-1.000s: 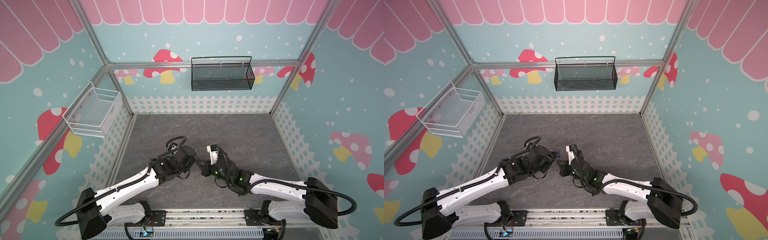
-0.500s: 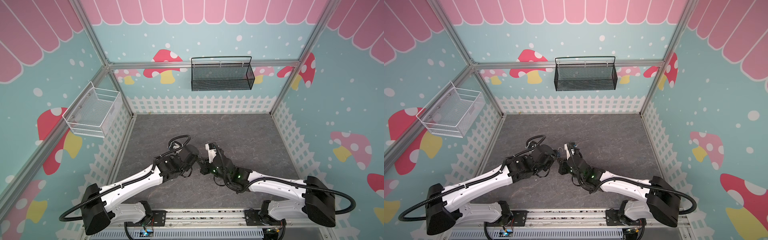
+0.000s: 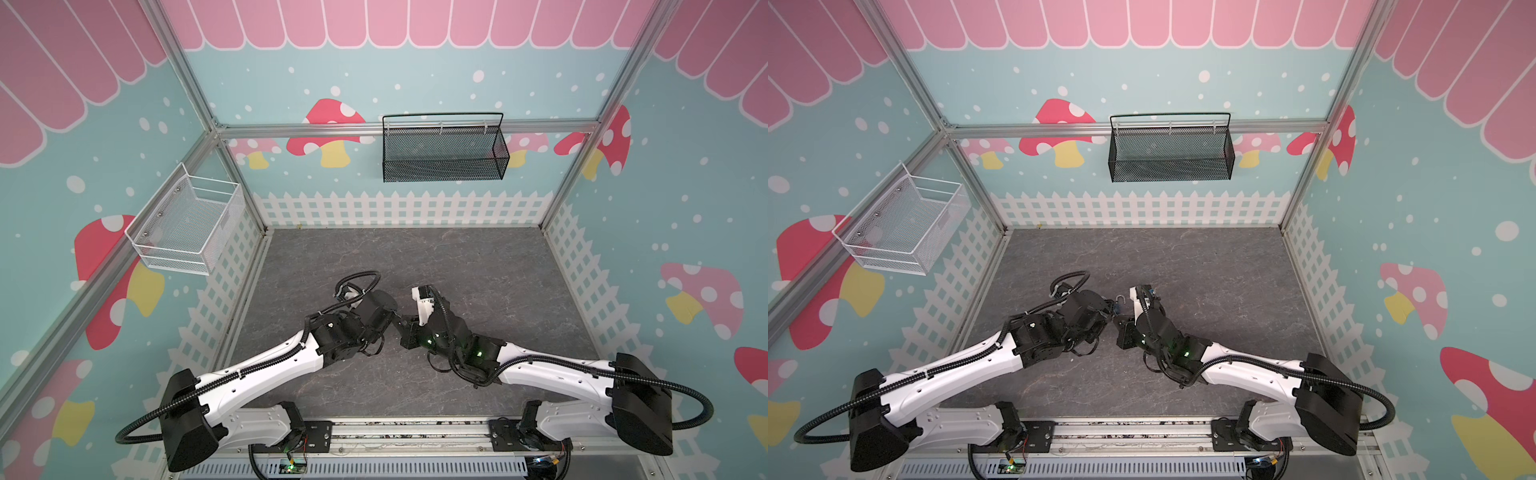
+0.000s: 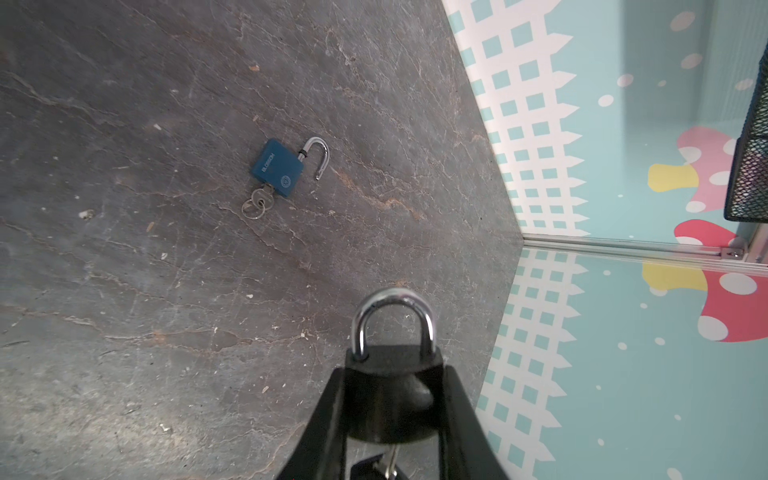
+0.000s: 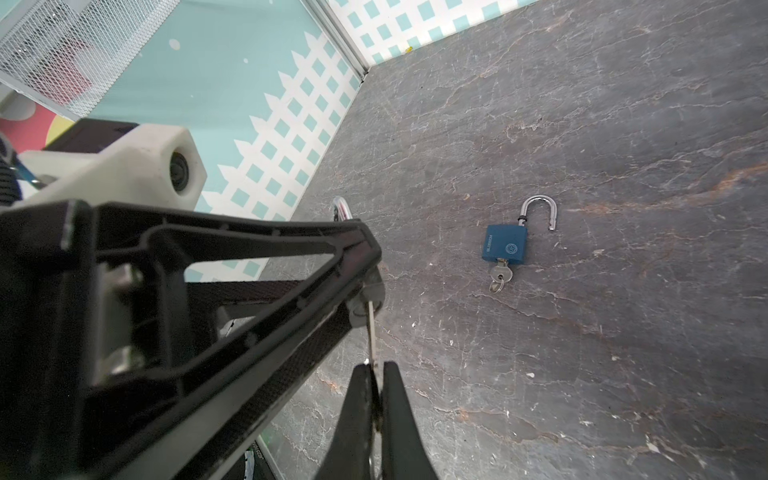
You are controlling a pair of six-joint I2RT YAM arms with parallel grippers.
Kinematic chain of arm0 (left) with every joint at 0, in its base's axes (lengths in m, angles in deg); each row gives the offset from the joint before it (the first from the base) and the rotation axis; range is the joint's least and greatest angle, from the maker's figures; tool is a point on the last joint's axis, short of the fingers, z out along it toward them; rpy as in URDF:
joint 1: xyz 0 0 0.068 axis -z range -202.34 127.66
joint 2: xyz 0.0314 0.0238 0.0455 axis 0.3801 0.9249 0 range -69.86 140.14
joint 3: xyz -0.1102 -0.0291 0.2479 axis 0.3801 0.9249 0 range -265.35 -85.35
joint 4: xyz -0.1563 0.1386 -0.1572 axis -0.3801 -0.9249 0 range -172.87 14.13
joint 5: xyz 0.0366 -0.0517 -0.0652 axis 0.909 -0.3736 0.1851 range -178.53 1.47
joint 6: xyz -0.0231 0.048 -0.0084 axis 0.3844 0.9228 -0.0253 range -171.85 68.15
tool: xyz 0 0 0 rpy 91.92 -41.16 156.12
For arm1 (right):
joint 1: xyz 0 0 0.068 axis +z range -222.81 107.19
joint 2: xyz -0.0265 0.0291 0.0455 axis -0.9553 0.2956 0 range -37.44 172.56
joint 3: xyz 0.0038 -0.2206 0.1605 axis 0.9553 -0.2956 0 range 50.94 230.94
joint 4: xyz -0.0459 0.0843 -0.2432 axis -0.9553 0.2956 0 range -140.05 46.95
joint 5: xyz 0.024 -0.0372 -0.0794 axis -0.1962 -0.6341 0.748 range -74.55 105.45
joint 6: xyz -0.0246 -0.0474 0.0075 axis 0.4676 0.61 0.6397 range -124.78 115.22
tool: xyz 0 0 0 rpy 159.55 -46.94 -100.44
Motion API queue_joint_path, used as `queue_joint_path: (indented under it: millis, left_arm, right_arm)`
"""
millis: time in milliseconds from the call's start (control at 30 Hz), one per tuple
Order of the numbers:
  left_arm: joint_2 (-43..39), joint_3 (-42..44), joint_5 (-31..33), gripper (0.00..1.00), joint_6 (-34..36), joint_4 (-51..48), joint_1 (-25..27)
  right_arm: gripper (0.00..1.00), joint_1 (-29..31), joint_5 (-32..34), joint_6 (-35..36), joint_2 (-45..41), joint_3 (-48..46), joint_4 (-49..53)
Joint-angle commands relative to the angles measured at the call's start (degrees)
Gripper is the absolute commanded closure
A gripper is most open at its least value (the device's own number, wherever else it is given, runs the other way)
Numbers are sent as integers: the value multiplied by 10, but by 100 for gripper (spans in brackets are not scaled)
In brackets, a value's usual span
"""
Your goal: Unlock with the key
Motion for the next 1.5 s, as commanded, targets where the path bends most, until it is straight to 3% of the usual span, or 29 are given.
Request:
queue_joint_path:
  millis: [0,100,167,233,333,467,733,800,967,1100,1467]
  left_arm:
    - [0,-4,-57,100,-2,-21,30]
    - [-2,-3,-57,100,12,-36,32]
    - [-9,2,-60,100,18,-46,29]
    - [-11,5,-60,100,18,-62,29]
    - [-17,11,-76,100,22,-62,29]
    - [-24,25,-84,100,13,-71,28]
    - [-34,45,-91,100,-17,-62,19]
    - [-32,46,-95,100,-22,-59,18]
    - [-27,73,-155,100,-36,-25,1]
    - [-27,79,-183,100,-33,-35,-6]
    - [-9,73,-196,100,-36,-58,-8]
  right_arm:
    - [100,-7,-1,-20,7,20,-115]
    - [100,-22,-57,-44,-6,0,-181]
    - [100,-29,-70,-59,-11,5,-167]
    - [100,-31,-59,-66,-18,1,-165]
    - [100,-31,-24,-32,-9,25,-97]
    - [100,-29,14,12,13,25,-83]
    - [100,-6,27,52,41,48,-66]
    - [100,-4,10,25,45,47,-66]
    - [100,-23,-110,-94,51,1,-161]
    - [100,-32,-153,-153,67,-24,-212]
    - [100,-5,-53,-37,98,1,-133]
